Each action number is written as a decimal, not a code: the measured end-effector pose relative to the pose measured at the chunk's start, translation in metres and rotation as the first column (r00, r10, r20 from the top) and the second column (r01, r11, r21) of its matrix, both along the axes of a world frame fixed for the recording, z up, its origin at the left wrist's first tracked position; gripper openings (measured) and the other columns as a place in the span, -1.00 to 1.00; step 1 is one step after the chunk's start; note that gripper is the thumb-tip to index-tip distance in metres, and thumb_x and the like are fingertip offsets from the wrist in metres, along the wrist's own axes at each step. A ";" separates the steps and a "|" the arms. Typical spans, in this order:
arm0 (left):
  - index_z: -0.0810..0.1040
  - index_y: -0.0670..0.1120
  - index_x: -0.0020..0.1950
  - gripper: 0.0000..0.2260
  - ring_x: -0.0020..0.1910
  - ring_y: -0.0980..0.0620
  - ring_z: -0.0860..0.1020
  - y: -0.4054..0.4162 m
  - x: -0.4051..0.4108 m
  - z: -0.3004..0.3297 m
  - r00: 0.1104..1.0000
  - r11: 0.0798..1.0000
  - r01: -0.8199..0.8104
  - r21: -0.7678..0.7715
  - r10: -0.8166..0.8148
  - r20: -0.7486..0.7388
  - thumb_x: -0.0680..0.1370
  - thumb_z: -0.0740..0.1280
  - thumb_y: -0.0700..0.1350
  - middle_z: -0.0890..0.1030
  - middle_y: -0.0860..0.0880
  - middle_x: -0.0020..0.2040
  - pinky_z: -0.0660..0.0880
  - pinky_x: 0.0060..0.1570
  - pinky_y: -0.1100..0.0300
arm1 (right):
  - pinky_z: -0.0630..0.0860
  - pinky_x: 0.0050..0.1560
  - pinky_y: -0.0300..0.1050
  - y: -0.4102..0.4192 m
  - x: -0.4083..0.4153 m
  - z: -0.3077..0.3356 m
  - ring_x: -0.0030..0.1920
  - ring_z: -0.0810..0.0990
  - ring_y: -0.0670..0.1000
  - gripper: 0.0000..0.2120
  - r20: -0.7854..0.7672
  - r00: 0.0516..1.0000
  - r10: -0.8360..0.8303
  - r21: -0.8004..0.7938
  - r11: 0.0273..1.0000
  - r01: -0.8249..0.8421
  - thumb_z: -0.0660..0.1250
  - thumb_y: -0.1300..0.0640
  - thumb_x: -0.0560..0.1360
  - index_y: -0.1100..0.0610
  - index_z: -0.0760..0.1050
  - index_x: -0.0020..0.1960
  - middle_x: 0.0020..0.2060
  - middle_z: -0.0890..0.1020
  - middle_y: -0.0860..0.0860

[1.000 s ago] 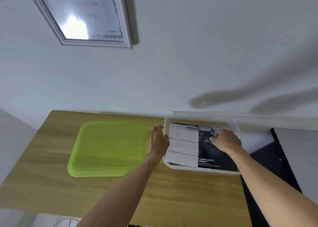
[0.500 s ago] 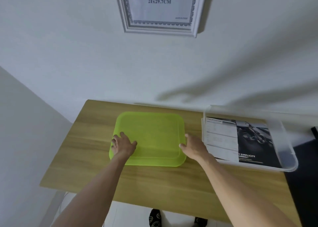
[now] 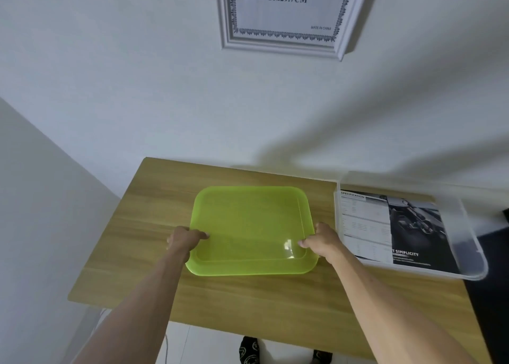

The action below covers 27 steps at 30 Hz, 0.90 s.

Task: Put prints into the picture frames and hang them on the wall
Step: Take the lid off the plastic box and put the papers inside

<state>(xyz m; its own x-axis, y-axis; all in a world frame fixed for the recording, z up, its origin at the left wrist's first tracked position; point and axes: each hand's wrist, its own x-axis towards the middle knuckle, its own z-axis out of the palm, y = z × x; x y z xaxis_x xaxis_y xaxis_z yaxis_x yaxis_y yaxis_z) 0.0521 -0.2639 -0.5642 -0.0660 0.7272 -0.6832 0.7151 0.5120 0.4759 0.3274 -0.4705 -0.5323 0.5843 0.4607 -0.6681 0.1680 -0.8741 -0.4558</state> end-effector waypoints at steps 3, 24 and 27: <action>0.56 -0.21 0.25 -0.20 0.07 -0.24 0.59 0.014 -0.003 -0.013 0.992 0.999 -0.051 0.014 0.049 0.118 0.05 0.65 -0.02 0.62 -0.19 0.13 0.54 0.11 -0.15 | 0.48 0.11 -0.10 -0.003 0.011 0.016 0.28 0.51 0.15 -0.32 0.002 1.000 0.014 0.021 1.000 -0.014 0.54 0.09 0.41 0.24 0.31 0.41 0.30 0.51 0.15; 0.52 -0.11 -0.04 -0.71 -0.01 -0.13 0.60 -0.189 0.290 0.066 0.923 0.971 0.212 0.109 -0.235 0.306 0.33 0.55 -0.17 0.63 -0.12 -0.01 0.58 0.04 -0.05 | 0.50 0.21 0.05 -0.240 0.245 0.080 0.14 0.59 0.16 -0.46 0.090 0.949 -0.303 0.087 0.951 0.296 0.46 0.29 0.47 0.25 0.40 0.41 0.22 0.60 0.15; 0.57 -0.16 0.11 -0.60 0.01 -0.14 0.60 -0.204 0.307 0.059 0.939 0.967 0.223 0.126 -0.248 0.237 0.33 0.55 -0.12 0.64 -0.12 0.05 0.57 0.06 -0.03 | 0.49 0.24 0.08 -0.249 0.258 0.072 0.20 0.56 0.19 -0.49 0.107 0.951 -0.291 0.070 0.956 0.285 0.41 0.29 0.50 0.27 0.38 0.42 0.24 0.57 0.18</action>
